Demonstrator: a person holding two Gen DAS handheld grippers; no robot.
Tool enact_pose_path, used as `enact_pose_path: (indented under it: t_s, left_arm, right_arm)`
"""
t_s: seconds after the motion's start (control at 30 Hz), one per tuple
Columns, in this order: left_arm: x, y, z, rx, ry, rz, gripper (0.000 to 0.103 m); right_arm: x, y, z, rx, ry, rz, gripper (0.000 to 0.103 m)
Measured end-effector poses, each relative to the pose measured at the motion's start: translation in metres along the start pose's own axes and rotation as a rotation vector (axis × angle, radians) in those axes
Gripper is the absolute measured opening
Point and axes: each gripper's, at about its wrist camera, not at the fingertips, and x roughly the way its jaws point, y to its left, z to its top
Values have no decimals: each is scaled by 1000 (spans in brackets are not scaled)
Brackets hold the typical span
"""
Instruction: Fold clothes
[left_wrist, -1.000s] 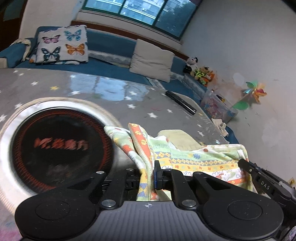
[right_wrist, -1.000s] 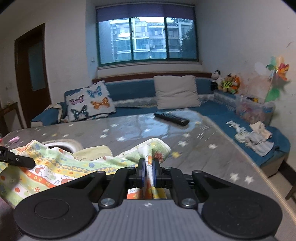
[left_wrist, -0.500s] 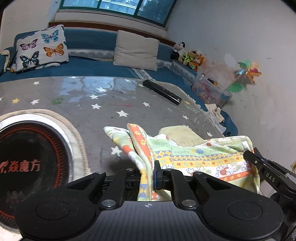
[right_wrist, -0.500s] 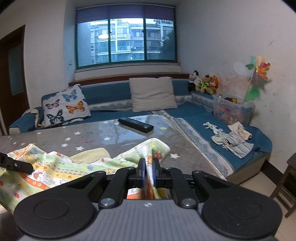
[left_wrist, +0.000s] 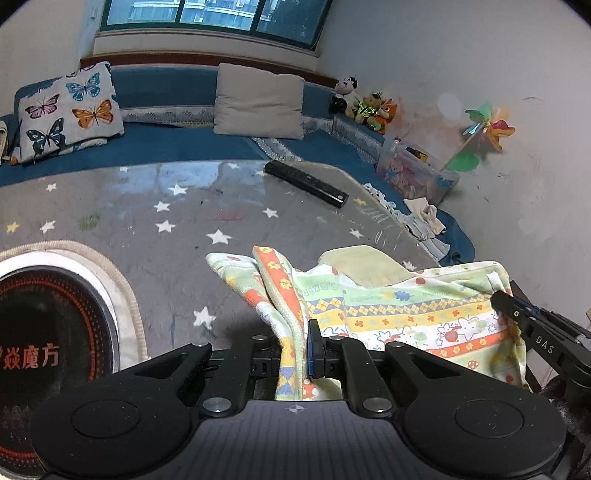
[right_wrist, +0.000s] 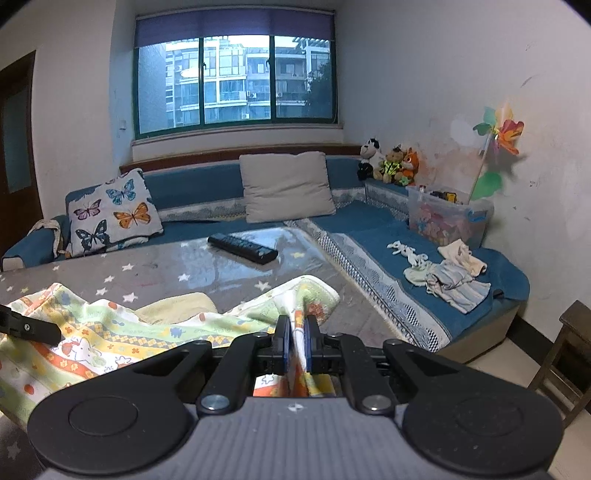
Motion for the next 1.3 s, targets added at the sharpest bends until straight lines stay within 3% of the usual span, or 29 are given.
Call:
enact_pose_path:
  t_s: [0.33, 1.3]
  left_arm:
    - [-8, -16, 10, 46, -41, -3, 10]
    - [35, -4, -2, 57, 61, 24, 10]
  right_arm:
    - [-9, -10, 15, 5, -45, -14, 7]
    - [34, -6, -10, -2, 79, -30, 7]
